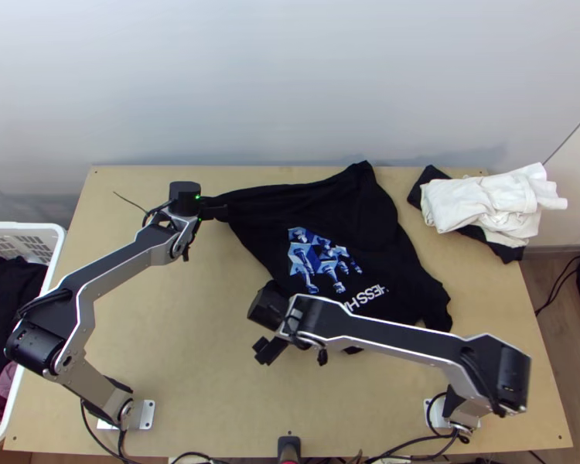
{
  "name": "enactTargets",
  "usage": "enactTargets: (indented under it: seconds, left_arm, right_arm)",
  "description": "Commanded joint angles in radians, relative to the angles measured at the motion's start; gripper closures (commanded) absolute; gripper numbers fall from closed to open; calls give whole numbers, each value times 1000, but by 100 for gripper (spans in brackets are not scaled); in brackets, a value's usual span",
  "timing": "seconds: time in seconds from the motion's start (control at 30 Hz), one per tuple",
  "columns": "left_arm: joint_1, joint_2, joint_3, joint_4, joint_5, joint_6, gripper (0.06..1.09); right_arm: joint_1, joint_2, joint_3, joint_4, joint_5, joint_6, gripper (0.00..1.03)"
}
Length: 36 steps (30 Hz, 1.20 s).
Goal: Fold the t-shirt
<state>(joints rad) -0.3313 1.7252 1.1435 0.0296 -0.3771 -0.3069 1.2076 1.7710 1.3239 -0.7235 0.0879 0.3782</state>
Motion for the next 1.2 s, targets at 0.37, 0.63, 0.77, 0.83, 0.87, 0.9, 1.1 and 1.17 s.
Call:
enactTargets:
  seconds: [0.37,0.63,0.77,0.83,0.87,0.9,1.1,1.17]
  left_arm:
    - [3,14,-8,4,4,-3,105]
    - [-5,10,-8,4,3,-3,105]
    - [-6,1,-7,3,3,-5,105]
    - [-5,-7,-8,1,3,-5,105]
    - [-5,-12,-8,0,3,-5,105]
    - [-5,-16,-8,-3,3,-5,105]
    - [25,-53,16,-19,3,-5,105]
    - [44,-61,45,-46,4,-8,105]
  right_arm:
    - [-51,65,-60,15,-24,14,8]
    - [-92,64,-78,53,41,11,42]
    - [-100,68,-80,90,125,-21,97]
    - [-102,67,-84,90,156,-24,100]
    - [-102,65,-84,90,170,-24,100]
    - [-106,59,-81,88,176,-22,100]
    - [-195,-12,-9,79,188,-7,100]
    - [-238,-38,41,61,190,-9,100]
